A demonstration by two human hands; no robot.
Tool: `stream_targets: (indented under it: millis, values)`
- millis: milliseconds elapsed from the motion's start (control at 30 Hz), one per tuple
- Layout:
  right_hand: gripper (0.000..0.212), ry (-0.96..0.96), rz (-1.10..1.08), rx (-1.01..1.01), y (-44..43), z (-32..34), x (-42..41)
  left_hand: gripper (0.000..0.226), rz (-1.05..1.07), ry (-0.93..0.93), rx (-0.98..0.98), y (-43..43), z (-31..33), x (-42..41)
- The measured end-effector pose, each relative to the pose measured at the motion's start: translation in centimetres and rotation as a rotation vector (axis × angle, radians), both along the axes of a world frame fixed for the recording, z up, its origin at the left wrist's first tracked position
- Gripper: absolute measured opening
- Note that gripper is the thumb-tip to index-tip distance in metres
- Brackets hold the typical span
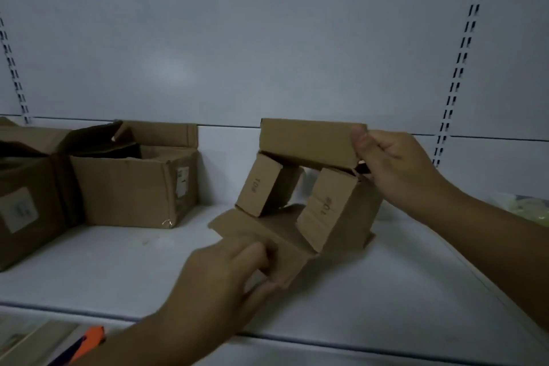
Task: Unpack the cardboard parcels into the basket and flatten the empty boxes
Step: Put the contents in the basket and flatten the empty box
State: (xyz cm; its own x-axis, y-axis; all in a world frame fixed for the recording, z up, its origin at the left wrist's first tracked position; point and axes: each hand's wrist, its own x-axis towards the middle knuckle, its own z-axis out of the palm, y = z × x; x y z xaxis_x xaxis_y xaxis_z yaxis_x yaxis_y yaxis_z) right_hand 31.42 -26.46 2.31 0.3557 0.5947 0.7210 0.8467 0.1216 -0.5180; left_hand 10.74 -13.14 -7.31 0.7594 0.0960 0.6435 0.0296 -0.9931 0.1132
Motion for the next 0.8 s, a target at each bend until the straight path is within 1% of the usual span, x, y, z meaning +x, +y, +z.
stream_targets:
  millis: [33,67,100,133,200,267,300,333,400,433,467,500,533,567,600,633,700,733,767,800]
  values:
    - [0.068,-0.001,-0.001,0.017,0.1,-0.3,-0.2,0.020,0.002,0.048,-0.025,-0.8,-0.9,0.1]
    - [0.068,-0.004,-0.007,0.000,0.3,-0.8,-0.4,0.020,0.009,0.088,-0.122,-1.5,-1.5,0.4]
    - [0.066,0.000,-0.012,-0.037,0.4,-1.5,-0.6,0.028,0.010,0.122,-0.253,-2.1,-1.9,0.7]
    - [0.062,0.014,-0.011,-0.083,0.5,-2.4,-0.7,0.042,-0.012,0.155,-0.396,-2.4,-2.3,1.0]
    - [0.054,0.045,0.004,-0.167,0.7,-4.1,-0.8,0.064,-0.175,0.222,-0.674,-3.1,-2.1,2.0]
    - [0.042,0.055,0.022,-0.183,0.9,-5.2,-0.9,0.068,-0.412,0.210,-0.961,-3.5,-1.9,3.0]
    - [0.037,0.058,0.028,-0.173,1.1,-5.5,-1.0,0.068,-0.494,0.179,-1.082,-3.8,-1.8,3.4]
    - [0.038,0.049,0.025,-0.163,1.2,-5.6,-1.1,0.068,-0.516,0.123,-1.176,-4.0,-1.9,3.8]
    - [0.044,0.034,0.007,-0.163,1.3,-5.8,-1.1,0.067,-0.415,0.023,-1.284,-4.6,-2.1,4.1]
    - [0.046,0.032,0.004,-0.170,1.4,-5.9,-1.0,0.064,-0.387,0.011,-1.309,-4.6,-2.3,3.9]
    - [0.048,0.035,0.011,-0.178,1.4,-5.9,-1.0,0.061,-0.428,0.041,-1.311,-4.7,-2.3,3.4]
    - [0.050,0.048,0.028,-0.188,1.4,-5.9,-1.1,0.056,-0.535,0.141,-1.270,-4.7,-2.1,2.7]
    - [0.051,0.064,0.046,-0.202,1.5,-5.8,-1.1,0.051,-0.619,0.277,-1.188,-4.4,-1.6,1.7]
    - [0.050,0.078,0.063,-0.215,1.7,-5.8,-1.2,0.046,-0.627,0.348,-1.094,-3.9,-1.1,1.0]
    - [0.047,0.090,0.079,-0.224,1.8,-5.7,-1.3,0.042,-0.560,0.317,-1.020,-3.1,-0.7,0.7]
    - [0.043,0.101,0.093,-0.229,2.1,-5.7,-1.2,0.036,-0.408,0.189,-0.957,-1.9,-0.3,0.6]
    - [0.043,0.130,0.113,-0.221,2.6,-6.0,-0.9,0.017,0.020,-0.196,-0.814,1.0,0.4,1.2]
    - [0.044,0.138,0.118,-0.220,3.0,-6.2,-0.8,0.020,0.179,-0.317,-0.781,2.3,0.7,1.7]
    - [0.046,0.138,0.118,-0.225,3.3,-6.4,-0.8,0.040,0.274,-0.329,-0.810,3.4,0.7,2.3]
    - [0.047,0.136,0.118,-0.234,3.6,-6.4,-0.9,0.069,0.321,-0.249,-0.887,4.2,0.6,3.2]
